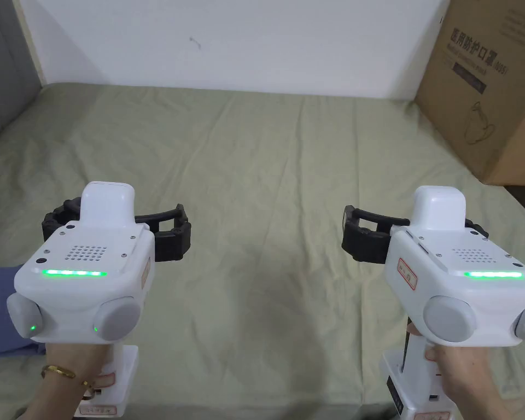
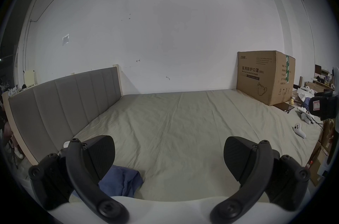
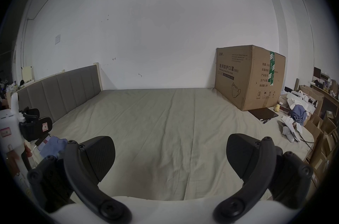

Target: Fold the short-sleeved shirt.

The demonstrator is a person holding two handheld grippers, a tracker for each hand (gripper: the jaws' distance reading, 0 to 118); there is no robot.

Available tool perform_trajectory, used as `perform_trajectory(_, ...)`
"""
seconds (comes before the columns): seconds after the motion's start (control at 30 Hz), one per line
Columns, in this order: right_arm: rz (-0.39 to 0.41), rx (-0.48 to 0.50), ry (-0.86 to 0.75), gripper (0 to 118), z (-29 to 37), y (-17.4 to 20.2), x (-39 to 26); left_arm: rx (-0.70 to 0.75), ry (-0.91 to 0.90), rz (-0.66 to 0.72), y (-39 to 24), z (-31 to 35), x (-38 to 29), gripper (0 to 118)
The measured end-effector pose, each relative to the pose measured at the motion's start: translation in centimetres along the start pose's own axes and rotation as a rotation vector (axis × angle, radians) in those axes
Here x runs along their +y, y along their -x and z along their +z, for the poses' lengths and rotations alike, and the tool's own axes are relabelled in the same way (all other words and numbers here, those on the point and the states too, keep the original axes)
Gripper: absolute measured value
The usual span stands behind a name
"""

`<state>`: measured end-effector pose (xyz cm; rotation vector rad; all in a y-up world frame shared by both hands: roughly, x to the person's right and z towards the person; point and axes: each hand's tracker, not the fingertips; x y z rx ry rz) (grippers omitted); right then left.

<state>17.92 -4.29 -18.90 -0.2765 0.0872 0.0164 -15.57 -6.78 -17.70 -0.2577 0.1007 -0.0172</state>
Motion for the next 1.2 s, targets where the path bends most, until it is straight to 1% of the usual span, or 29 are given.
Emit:
perform_trajectory(0.33,0.006,-0.01,-0.001,118,0.0,0.2,0.3,0.002,-0.013,0.006,0.0,0.1,0.3,116)
perform_trajectory(0.43,-0.012,-0.029,0.018,118,0.1,0.4,0.8,0.004,-0.014,0.008,0.0,0.2,0.5,116)
perform_trajectory(0.47,-0.038,-0.018,0.038,118,0.1,0.3,1.2,0.007,-0.007,0.016,0.0,0.4,0.8,116)
perform_trajectory(0.5,-0.064,0.0,0.095,118,0.1,0.2,1.7,0.037,0.017,0.039,-0.2,0.5,1.2,116)
perform_trajectory(0.53,-0.084,-0.004,0.136,118,0.0,0.2,2.3,0.064,0.039,0.061,-0.2,0.6,1.4,116)
perform_trajectory(0.6,-0.136,-0.081,0.198,118,0.0,0.5,3.5,0.063,0.109,0.131,-0.1,0.7,2.0,116)
perform_trajectory(0.63,-0.155,-0.093,0.235,118,-0.1,0.5,4.0,0.063,0.145,0.167,-0.1,0.9,2.0,116)
perform_trajectory(0.7,-0.194,-0.078,0.308,118,0.1,0.6,4.6,0.032,0.181,0.224,-0.2,1.3,1.3,116)
perform_trajectory(0.77,-0.243,-0.099,0.377,118,0.6,0.9,4.5,0.024,0.233,0.239,-0.6,1.7,0.2,116)
perform_trajectory(0.8,-0.244,-0.125,0.399,118,0.8,1.3,4.1,0.02,0.254,0.237,-0.7,1.8,-0.7,116)
perform_trajectory(0.9,-0.149,-0.184,0.5,118,1.0,2.3,2.8,0.053,0.301,0.21,-1.4,2.2,-2.7,116)
perform_trajectory(0.93,-0.128,-0.191,0.51,118,0.9,2.5,2.2,0.061,0.304,0.201,-1.6,2.4,-3.3,116)
perform_trajectory(0.97,-0.125,-0.184,0.488,118,1.0,2.7,1.3,0.069,0.311,0.19,-1.7,2.5,-4.0,116)
perform_trajectory(1.0,-0.104,-0.188,0.447,118,1.3,2.9,0.4,0.08,0.325,0.175,-1.8,2.5,-4.6,116)
perform_trajectory(1.03,-0.109,-0.222,0.387,118,1.6,3.1,-0.4,0.09,0.34,0.165,-1.9,2.4,-5.1,116)
perform_trajectory(1.07,-0.131,-0.272,0.371,118,1.6,3.3,-0.8,0.096,0.356,0.156,-1.9,2.4,-5.5,116)
perform_trajectory(1.1,-0.148,-0.306,0.396,118,1.4,3.2,-1.0,0.1,0.375,0.146,-1.9,2.3,-6.0,116)
perform_trajectory(1.13,-0.161,-0.279,0.427,118,1.1,2.9,-0.9,0.095,0.39,0.146,-1.9,2.1,-6.4,116)
perform_trajectory(1.17,-0.204,-0.218,0.467,118,0.6,2.4,-0.9,0.097,0.406,0.147,-1.8,1.9,-6.8,116)
perform_trajectory(1.2,-0.232,-0.207,0.51,118,0.0,2.0,-0.9,0.094,0.421,0.15,-1.8,1.6,-7.2,116)
